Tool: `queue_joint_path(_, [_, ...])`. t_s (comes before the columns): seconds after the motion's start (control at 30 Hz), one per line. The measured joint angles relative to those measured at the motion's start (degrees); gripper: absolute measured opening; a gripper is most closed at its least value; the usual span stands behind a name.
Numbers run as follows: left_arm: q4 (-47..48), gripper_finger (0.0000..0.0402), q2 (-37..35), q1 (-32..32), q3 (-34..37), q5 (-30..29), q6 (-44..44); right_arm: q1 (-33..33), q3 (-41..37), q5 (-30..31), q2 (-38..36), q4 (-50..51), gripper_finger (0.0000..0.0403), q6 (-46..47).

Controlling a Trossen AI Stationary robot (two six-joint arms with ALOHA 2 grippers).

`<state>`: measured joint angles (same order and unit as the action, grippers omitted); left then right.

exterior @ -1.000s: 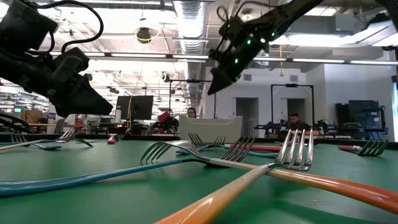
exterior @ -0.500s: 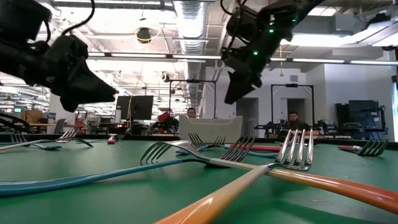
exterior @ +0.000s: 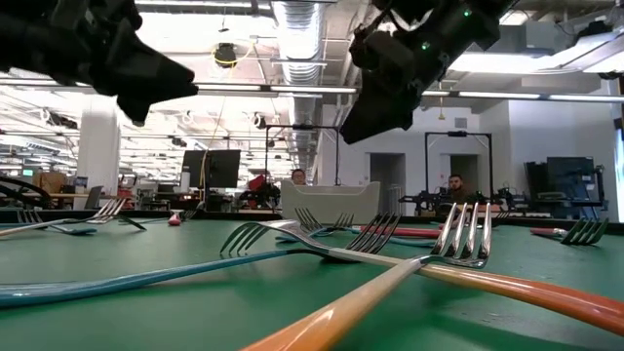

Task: Sort silverware by color (type)
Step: Put the right red fork into the black bin

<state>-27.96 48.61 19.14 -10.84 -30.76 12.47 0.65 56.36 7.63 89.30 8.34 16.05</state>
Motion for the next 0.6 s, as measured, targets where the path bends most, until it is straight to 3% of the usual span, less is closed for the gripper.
queue_joint_path(0.13, [0.2,0.013,2.4,-0.1,-0.4,-0.6,-2.0,1.8,-0.1,4.7,-2.2,4.2,0.0155,9.4])
queue_joint_path(0.33, [-1.4,0.013,5.1,-3.8,-0.4,-5.0,-7.5,2.6,0.0,12.5,-6.4,14.8,0.0145,14.4])
queue_joint_path(0.6, [-10.9,0.013,7.1,-15.8,-0.4,4.1,-19.8,-0.2,0.0,12.1,-6.3,18.5,0.014,6.7])
